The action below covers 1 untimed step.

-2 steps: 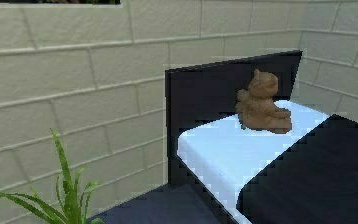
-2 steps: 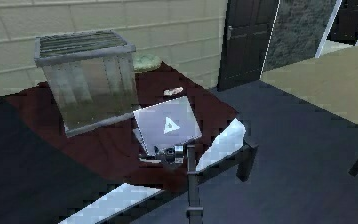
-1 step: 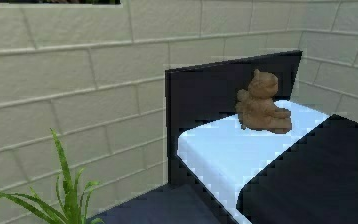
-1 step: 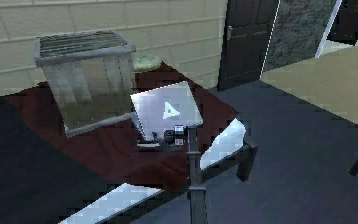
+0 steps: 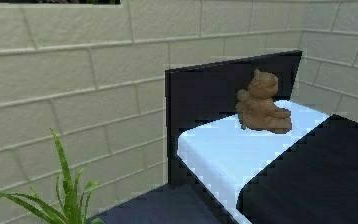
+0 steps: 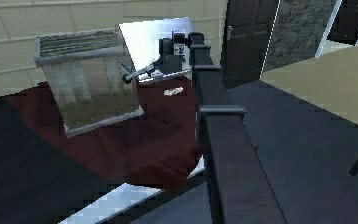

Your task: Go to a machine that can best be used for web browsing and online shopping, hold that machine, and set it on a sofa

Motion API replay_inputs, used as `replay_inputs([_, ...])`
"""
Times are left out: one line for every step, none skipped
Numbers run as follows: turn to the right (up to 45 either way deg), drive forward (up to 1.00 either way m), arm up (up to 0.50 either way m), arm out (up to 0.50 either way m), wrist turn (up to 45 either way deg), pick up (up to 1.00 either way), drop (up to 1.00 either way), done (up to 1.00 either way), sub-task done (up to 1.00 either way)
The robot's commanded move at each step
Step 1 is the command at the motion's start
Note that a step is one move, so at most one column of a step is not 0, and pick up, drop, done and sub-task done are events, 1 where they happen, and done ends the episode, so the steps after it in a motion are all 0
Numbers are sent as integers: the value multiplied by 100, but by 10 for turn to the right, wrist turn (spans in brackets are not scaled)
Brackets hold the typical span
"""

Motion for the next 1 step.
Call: replay_inputs([0,0,0,0,-450,0,0,0,0])
